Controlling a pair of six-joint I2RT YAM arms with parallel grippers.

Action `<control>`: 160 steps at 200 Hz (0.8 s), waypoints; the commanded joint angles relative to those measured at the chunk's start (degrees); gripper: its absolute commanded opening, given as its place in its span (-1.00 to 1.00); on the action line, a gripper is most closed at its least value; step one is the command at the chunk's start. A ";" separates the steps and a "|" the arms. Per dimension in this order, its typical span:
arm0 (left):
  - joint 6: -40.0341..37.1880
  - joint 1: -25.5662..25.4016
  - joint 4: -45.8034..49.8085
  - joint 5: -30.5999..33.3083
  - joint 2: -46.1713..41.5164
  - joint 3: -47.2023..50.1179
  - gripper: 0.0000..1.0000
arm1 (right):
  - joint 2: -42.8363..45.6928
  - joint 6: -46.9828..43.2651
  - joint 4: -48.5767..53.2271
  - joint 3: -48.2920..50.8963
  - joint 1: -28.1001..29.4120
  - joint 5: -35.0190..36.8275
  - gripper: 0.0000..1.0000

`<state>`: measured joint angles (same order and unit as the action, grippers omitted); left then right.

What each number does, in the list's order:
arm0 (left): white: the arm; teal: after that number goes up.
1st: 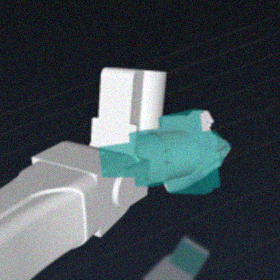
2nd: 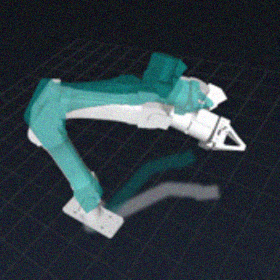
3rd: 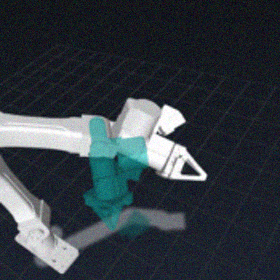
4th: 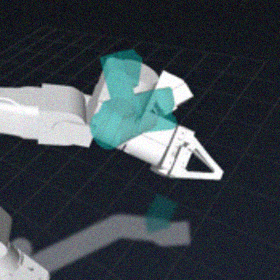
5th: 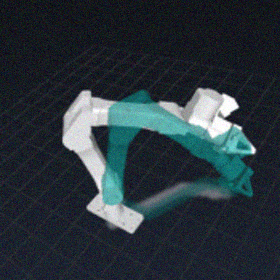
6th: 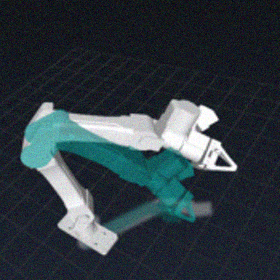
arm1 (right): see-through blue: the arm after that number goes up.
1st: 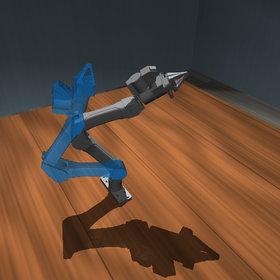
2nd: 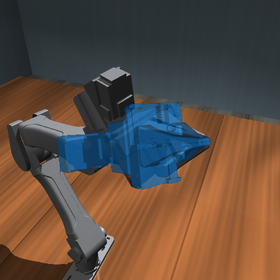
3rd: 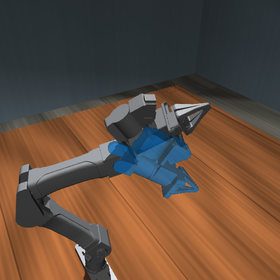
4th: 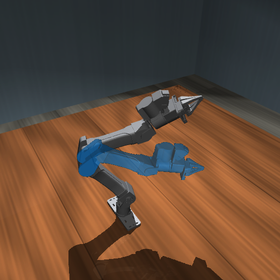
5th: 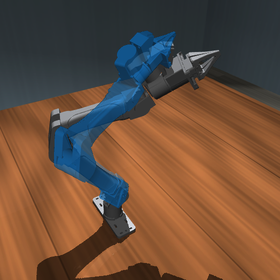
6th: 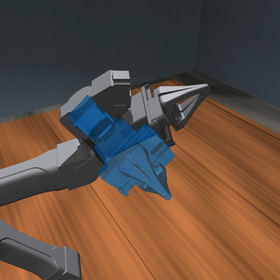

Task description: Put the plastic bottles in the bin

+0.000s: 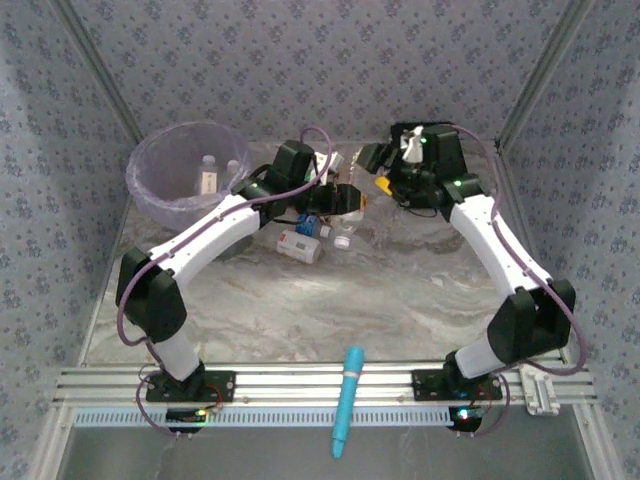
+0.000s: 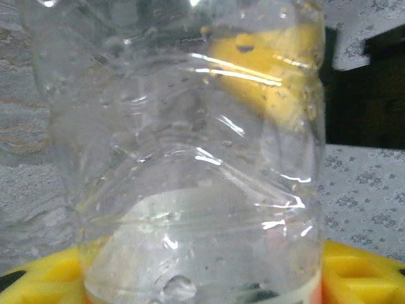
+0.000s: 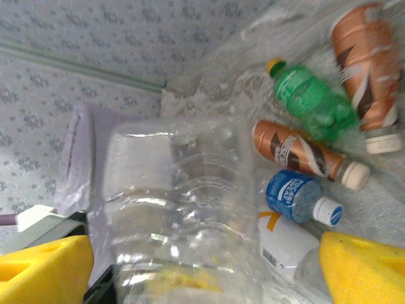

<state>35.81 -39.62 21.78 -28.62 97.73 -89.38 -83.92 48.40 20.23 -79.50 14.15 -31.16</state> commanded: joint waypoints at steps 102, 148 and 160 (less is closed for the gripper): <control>-19.02 15.71 32.69 11.28 -5.31 -30.12 0.07 | 14.97 -10.43 7.86 10.53 -8.50 6.91 0.88; -23.93 29.54 43.33 16.10 -6.66 -36.48 0.04 | 15.41 -11.91 8.90 14.45 -9.05 6.53 0.87; -25.41 32.61 44.96 17.61 -6.43 -36.83 0.01 | 15.30 -11.92 9.11 14.79 -9.22 6.47 0.87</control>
<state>15.14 -11.49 58.83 -14.55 92.16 -124.31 -69.84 38.24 28.38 -65.08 5.50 -25.19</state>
